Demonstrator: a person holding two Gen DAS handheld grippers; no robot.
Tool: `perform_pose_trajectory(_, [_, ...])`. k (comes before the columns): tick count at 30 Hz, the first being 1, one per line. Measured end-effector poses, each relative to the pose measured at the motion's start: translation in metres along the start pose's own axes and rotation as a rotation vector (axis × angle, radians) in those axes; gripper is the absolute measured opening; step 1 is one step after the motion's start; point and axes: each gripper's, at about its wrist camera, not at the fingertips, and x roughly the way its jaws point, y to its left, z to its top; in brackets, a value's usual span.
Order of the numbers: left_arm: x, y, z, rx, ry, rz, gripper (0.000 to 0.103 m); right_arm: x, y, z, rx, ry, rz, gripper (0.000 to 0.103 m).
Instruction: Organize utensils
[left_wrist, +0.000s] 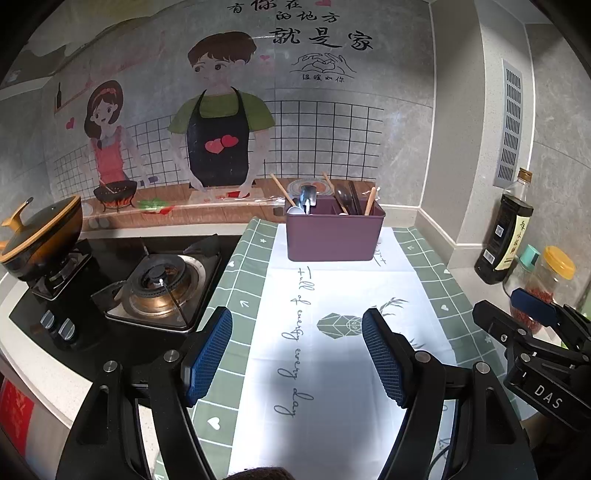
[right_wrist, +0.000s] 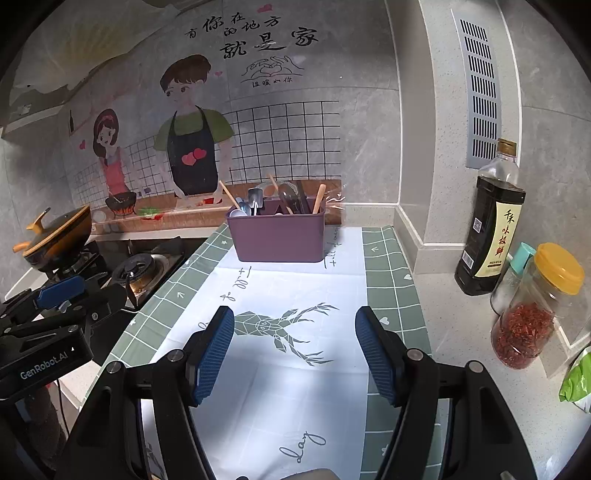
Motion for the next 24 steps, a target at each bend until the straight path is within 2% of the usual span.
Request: perform_pose_trajectory(24, [0.0096,0.0035,0.0026,0.011,0.019,-0.02,0.073,0.0072,0.0019,0.0049,0.019,-0.006,-0.009,0.066])
